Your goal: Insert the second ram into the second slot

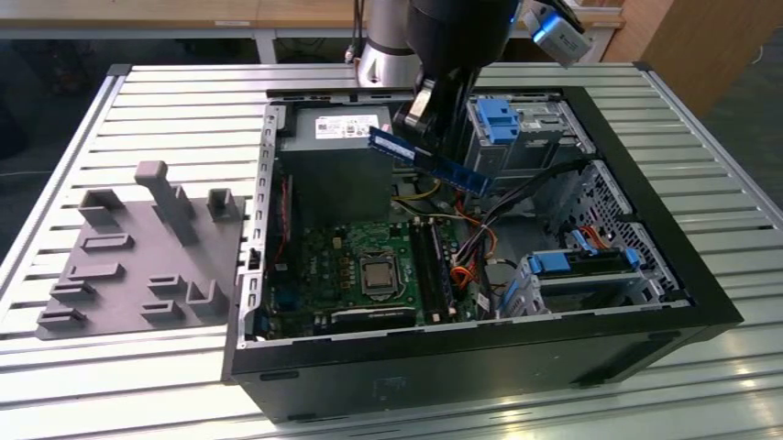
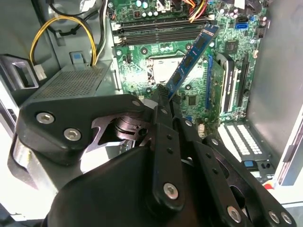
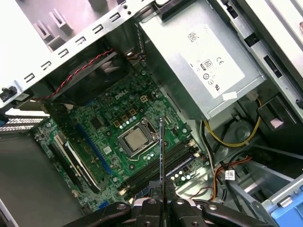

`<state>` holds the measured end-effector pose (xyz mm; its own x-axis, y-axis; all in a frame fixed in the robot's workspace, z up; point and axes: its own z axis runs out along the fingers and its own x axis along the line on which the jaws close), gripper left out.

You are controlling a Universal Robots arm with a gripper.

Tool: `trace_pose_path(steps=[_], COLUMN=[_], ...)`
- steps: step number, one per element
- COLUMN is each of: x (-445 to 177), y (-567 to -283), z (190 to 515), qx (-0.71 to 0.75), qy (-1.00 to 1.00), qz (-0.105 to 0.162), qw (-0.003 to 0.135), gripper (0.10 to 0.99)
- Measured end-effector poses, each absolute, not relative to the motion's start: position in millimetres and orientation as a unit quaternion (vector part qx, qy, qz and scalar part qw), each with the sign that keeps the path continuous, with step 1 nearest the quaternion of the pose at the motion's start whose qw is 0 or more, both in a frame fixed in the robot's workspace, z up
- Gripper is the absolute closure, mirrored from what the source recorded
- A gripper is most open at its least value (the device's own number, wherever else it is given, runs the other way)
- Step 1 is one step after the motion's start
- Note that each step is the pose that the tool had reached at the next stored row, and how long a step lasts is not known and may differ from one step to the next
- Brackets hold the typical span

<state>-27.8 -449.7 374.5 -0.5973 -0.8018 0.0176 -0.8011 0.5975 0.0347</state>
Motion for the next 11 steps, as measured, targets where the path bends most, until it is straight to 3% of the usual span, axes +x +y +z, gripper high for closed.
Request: trace_pose_path(steps=[11], x=[-27.8], y=[-449.7], z=[374.5], qx=[0.41], qy=[-0.912], qz=[-0.011], qw=[0.016], gripper=[0.949])
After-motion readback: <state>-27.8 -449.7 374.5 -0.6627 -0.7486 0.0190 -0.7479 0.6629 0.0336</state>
